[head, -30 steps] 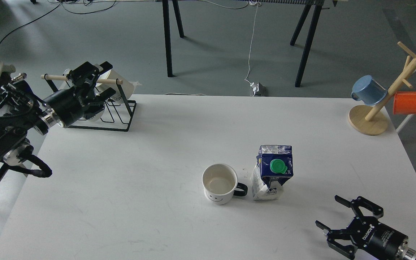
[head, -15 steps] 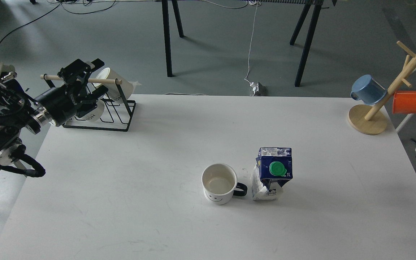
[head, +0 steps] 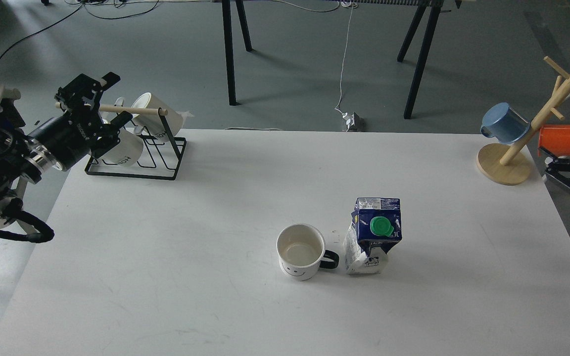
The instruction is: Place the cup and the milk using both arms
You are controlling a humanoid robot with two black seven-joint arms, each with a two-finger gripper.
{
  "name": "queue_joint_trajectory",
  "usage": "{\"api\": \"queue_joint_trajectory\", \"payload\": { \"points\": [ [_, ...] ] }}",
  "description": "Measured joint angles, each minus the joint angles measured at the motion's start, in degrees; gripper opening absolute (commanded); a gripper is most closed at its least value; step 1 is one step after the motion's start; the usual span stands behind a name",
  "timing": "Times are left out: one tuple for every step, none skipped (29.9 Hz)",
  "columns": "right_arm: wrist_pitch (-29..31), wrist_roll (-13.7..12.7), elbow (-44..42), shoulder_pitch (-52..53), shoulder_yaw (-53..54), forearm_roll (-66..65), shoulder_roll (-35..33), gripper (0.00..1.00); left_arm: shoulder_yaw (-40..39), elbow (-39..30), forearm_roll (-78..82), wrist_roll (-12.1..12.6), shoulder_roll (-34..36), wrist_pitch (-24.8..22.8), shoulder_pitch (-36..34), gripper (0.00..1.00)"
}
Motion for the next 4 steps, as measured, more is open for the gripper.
{"api": "queue_joint_trajectory", "payload": {
  "points": [
    [0.0,0.0,-0.46,1.68,-1.78,-0.07,0.28,0.95,0.0,-0.04,-0.03,0.0,0.07,0.0,0.0,0.99],
    [0.0,-0.01,-0.92,3.61,-3.99,-0.13,0.57,0.95,0.0,-0.07,-0.05,0.0,0.2,0.0,0.0,0.99],
    [0.0,-0.01,-1.28,5.3,-5.98,-0.15,0.9,0.95,0.0,-0.07,-0.06,0.0,0.32,0.0,0.0,0.99],
    [0.0,-0.01,-1.55,6.49,-7.37,-0.16,1.34,0.95,-0.05,-0.07,-0.07,0.0,0.42,0.0,0.0,0.99]
  ]
}}
